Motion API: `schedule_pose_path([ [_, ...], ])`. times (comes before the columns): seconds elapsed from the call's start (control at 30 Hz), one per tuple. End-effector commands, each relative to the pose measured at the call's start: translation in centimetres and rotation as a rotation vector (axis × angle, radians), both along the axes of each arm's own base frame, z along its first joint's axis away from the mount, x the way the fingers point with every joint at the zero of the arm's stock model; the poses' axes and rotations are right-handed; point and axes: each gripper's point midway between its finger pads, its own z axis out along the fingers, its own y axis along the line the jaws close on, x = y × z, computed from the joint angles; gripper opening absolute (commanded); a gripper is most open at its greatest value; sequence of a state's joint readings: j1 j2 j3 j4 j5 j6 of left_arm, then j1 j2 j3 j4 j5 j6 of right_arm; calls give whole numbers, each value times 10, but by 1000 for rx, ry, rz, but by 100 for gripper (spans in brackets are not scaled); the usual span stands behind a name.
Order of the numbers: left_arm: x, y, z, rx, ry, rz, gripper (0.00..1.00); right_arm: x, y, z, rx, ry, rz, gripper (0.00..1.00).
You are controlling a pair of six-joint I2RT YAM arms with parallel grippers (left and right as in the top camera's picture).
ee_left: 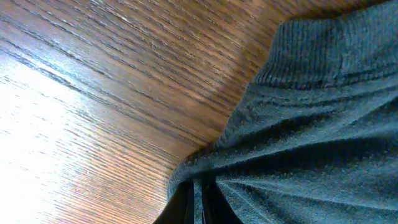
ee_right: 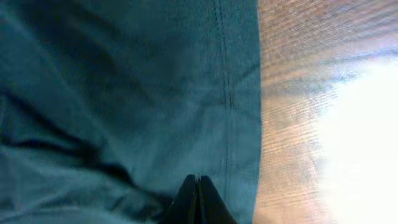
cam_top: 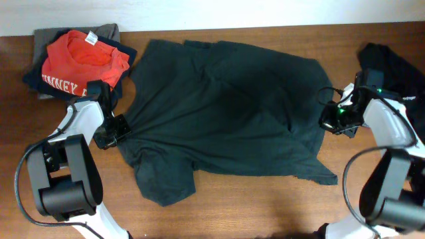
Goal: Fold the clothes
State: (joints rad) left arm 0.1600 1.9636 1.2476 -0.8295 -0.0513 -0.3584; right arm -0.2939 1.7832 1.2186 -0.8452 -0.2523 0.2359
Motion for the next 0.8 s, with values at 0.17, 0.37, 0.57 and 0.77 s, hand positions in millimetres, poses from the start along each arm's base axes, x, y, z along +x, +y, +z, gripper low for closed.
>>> schedule_pose_path([
  [0.17, -22, 6, -31, 3, 101, 9, 6, 0, -4, -41, -15, 80, -6, 4],
  [0.37, -22, 6, -31, 3, 101, 9, 6, -5, -7, -65, -19, 137, -7, 4],
  [0.57, -22, 6, -31, 3, 101, 9, 6, -6, -21, -72, -99, 157, -17, 4],
  [0.77, -22, 7, -31, 7, 102, 9, 6, -11, -43, -73, -219, 190, -65, 4],
])
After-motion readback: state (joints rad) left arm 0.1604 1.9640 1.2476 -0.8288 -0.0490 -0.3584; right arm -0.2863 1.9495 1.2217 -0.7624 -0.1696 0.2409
